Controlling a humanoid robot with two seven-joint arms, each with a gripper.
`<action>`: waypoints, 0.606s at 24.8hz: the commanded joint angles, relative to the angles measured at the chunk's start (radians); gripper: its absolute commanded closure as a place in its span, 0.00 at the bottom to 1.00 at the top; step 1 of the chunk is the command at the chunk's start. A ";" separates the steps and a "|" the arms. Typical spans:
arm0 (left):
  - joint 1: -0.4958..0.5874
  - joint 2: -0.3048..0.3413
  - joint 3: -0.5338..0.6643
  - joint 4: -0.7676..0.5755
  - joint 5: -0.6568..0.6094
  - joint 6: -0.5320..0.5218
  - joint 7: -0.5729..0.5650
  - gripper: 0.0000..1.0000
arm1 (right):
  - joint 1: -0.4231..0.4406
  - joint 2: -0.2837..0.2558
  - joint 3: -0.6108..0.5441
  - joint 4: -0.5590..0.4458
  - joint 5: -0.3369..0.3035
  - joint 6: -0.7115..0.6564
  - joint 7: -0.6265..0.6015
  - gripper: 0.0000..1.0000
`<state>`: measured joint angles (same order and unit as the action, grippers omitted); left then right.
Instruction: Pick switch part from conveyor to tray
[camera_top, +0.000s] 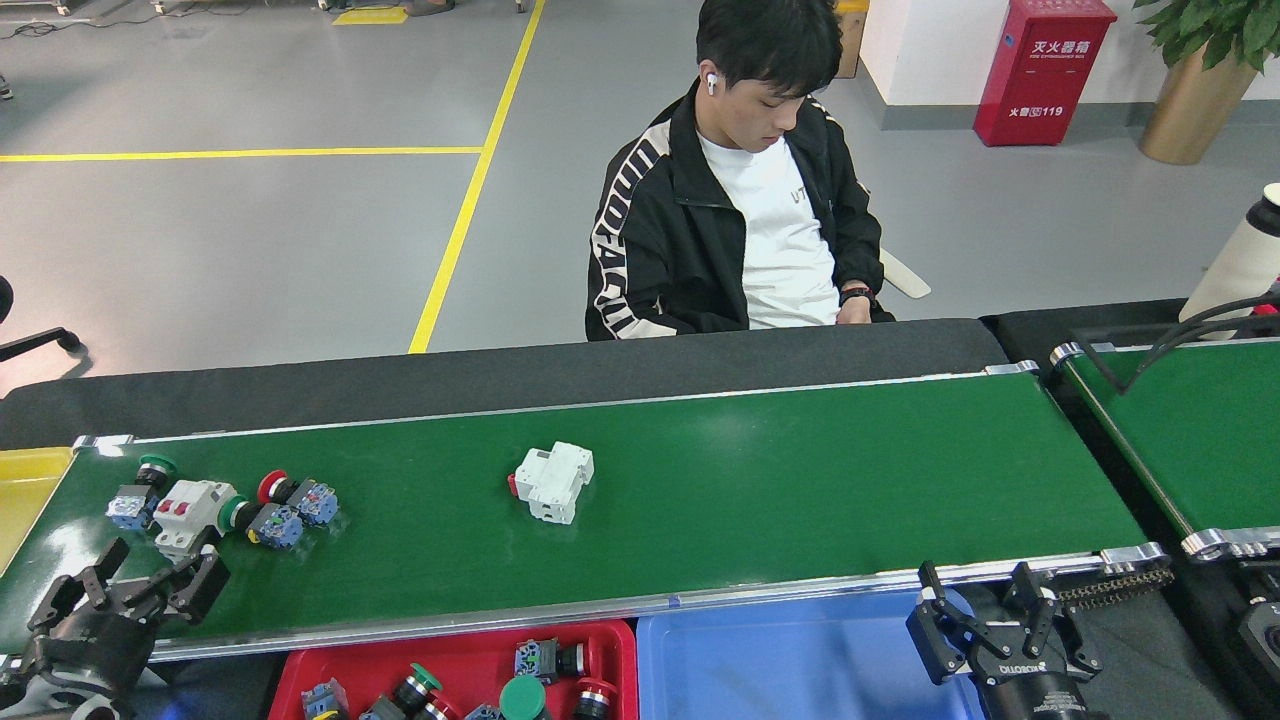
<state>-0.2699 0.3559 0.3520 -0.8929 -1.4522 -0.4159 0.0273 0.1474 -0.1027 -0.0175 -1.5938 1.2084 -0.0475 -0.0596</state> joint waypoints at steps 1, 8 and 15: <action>-0.022 0.041 -0.030 0.035 0.001 0.008 0.054 0.33 | -0.012 -0.009 -0.002 -0.006 -0.003 -0.006 -0.002 0.00; -0.028 0.083 -0.074 0.075 0.030 0.006 0.059 0.91 | -0.031 -0.003 -0.002 -0.002 -0.003 -0.064 -0.002 0.00; -0.006 0.144 -0.041 0.068 0.173 -0.110 0.052 0.92 | -0.043 -0.003 -0.004 -0.002 -0.003 -0.063 -0.002 0.00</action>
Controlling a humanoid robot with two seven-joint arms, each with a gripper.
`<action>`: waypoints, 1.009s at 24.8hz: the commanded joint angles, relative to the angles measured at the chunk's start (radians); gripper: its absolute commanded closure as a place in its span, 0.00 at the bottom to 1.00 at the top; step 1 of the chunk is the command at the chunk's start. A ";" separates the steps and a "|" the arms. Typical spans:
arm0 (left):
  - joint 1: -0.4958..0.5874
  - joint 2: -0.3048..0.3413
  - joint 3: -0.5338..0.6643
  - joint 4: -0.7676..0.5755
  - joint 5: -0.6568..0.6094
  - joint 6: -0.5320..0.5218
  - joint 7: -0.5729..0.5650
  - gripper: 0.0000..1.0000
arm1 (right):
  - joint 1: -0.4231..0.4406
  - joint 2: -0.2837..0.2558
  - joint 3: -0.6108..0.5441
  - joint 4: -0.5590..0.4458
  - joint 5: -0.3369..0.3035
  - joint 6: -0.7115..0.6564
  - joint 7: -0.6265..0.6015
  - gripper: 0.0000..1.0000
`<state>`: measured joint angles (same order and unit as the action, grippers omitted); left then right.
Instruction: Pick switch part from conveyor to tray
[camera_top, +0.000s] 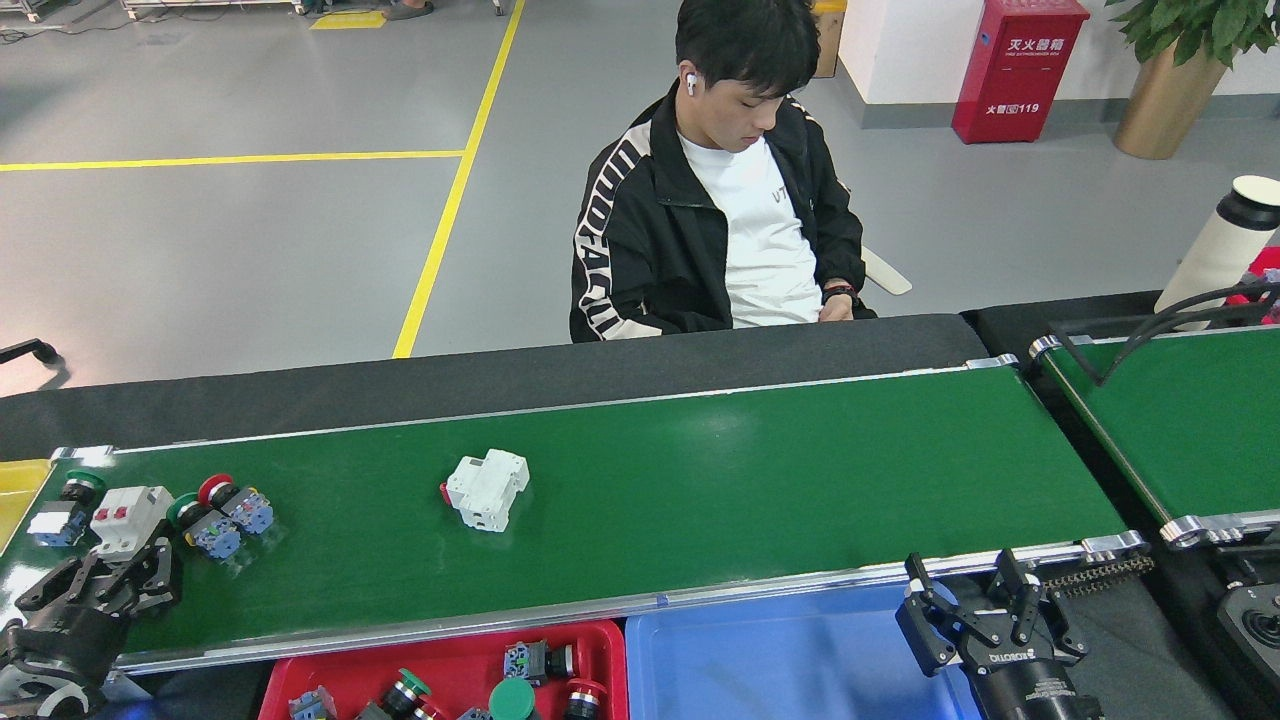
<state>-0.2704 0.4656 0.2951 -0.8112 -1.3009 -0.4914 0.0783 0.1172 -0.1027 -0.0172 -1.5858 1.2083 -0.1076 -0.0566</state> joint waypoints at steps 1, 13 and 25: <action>0.007 0.045 0.024 -0.014 0.051 -0.067 -0.003 0.92 | -0.013 -0.006 -0.004 -0.010 -0.003 -0.004 -0.006 0.00; 0.422 0.036 -0.068 -0.720 0.178 -0.294 -0.008 0.90 | -0.013 -0.008 -0.038 -0.010 -0.004 -0.003 -0.006 0.00; 0.362 -0.162 -0.596 -0.964 -0.166 -0.294 -0.098 0.90 | -0.013 -0.008 -0.072 -0.010 -0.004 -0.003 -0.006 0.00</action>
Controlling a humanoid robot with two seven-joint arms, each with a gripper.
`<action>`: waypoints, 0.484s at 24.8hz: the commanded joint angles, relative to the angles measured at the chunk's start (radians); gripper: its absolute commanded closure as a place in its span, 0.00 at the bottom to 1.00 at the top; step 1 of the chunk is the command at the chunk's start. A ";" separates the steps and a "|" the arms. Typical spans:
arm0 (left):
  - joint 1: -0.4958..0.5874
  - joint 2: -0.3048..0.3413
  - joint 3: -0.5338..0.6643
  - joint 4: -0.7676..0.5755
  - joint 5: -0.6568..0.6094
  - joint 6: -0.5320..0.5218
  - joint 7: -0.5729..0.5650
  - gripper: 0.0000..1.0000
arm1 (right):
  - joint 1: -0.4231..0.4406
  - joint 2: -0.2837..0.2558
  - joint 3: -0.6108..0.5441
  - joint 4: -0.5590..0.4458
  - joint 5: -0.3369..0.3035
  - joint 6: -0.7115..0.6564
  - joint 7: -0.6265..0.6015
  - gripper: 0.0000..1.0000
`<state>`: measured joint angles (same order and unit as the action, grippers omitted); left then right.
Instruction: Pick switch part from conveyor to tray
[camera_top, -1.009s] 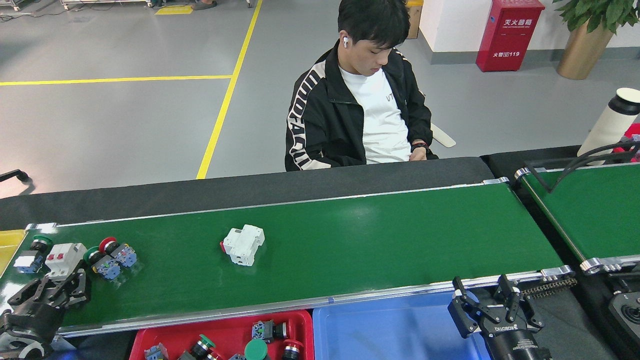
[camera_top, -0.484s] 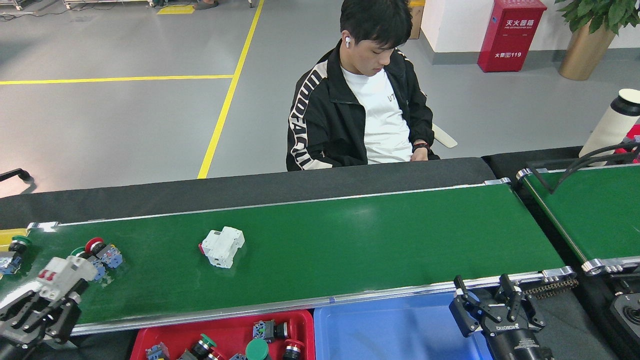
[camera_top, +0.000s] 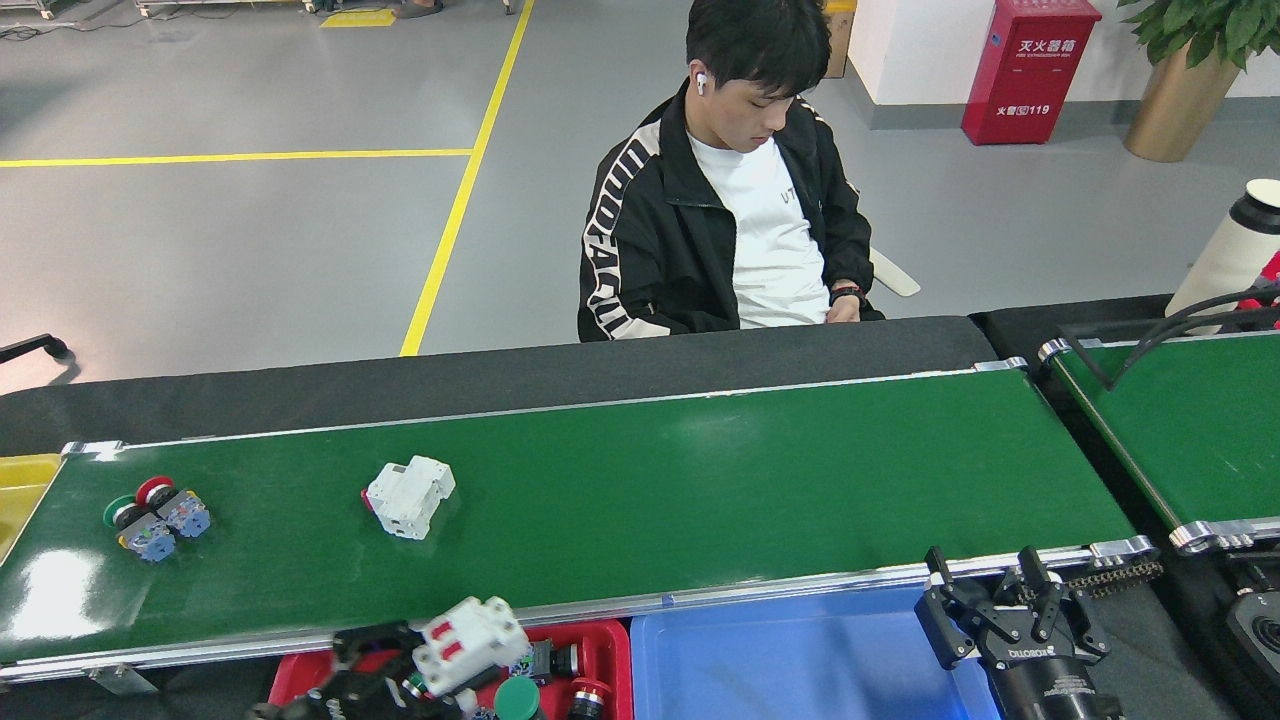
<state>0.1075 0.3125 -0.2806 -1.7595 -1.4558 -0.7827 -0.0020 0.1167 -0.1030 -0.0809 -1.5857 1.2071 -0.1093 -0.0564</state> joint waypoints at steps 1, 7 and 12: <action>-0.026 -0.026 -0.046 -0.015 -0.017 -0.003 -0.026 0.90 | -0.011 -0.007 -0.008 -0.010 -0.003 -0.001 -0.008 0.00; -0.051 -0.153 -0.186 -0.011 -0.207 -0.003 -0.053 0.88 | -0.012 -0.007 -0.007 -0.010 -0.003 -0.003 -0.007 0.00; -0.049 -0.240 -0.184 -0.003 -0.307 -0.003 -0.055 0.34 | -0.012 -0.004 -0.007 -0.011 -0.003 -0.003 -0.007 0.00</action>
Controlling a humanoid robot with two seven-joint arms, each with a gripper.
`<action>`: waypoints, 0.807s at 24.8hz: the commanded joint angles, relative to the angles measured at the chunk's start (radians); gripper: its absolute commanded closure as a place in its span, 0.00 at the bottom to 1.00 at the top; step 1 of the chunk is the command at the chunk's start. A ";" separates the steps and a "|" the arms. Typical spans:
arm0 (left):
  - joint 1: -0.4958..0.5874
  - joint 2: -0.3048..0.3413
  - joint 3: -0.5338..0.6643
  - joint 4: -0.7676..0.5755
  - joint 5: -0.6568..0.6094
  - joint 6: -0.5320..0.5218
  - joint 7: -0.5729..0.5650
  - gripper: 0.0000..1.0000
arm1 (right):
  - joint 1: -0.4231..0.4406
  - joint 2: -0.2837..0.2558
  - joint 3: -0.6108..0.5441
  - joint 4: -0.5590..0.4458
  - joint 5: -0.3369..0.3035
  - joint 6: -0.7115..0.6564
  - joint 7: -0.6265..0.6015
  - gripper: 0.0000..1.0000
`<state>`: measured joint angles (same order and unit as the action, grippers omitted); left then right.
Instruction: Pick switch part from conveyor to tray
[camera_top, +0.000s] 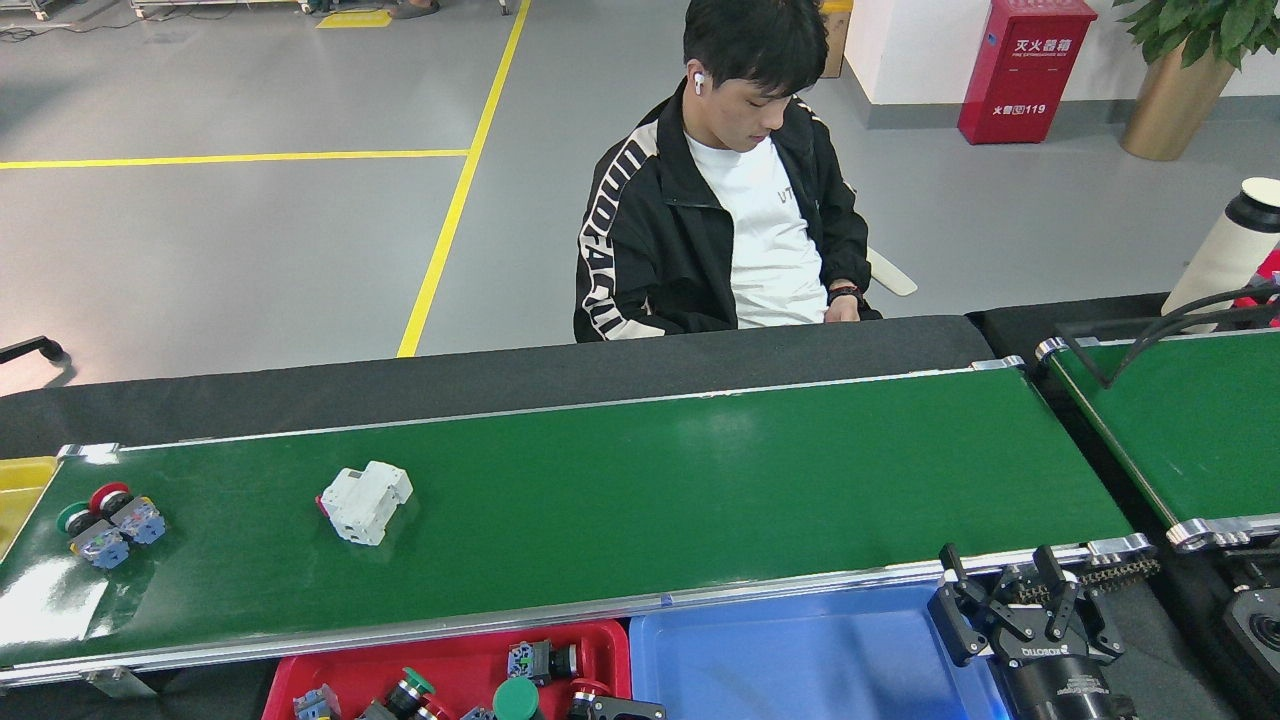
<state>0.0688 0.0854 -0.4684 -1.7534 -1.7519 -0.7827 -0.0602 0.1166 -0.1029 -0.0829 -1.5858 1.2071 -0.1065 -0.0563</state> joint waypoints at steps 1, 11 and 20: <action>-0.009 -0.013 0.005 -0.009 -0.015 -0.003 0.005 0.01 | -0.012 -0.004 -0.005 -0.011 -0.003 -0.005 -0.007 0.00; -0.003 -0.018 0.189 -0.017 0.048 -0.003 0.016 0.01 | -0.011 -0.004 -0.005 -0.011 -0.003 -0.005 -0.008 0.00; 0.032 0.094 0.913 0.130 0.393 -0.003 0.002 0.01 | -0.011 -0.004 -0.003 -0.013 -0.001 -0.005 -0.010 0.00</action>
<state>0.0997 0.1743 0.3879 -1.6319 -1.3680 -0.7830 -0.0553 0.1167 -0.1029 -0.0829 -1.5859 1.2071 -0.1088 -0.0569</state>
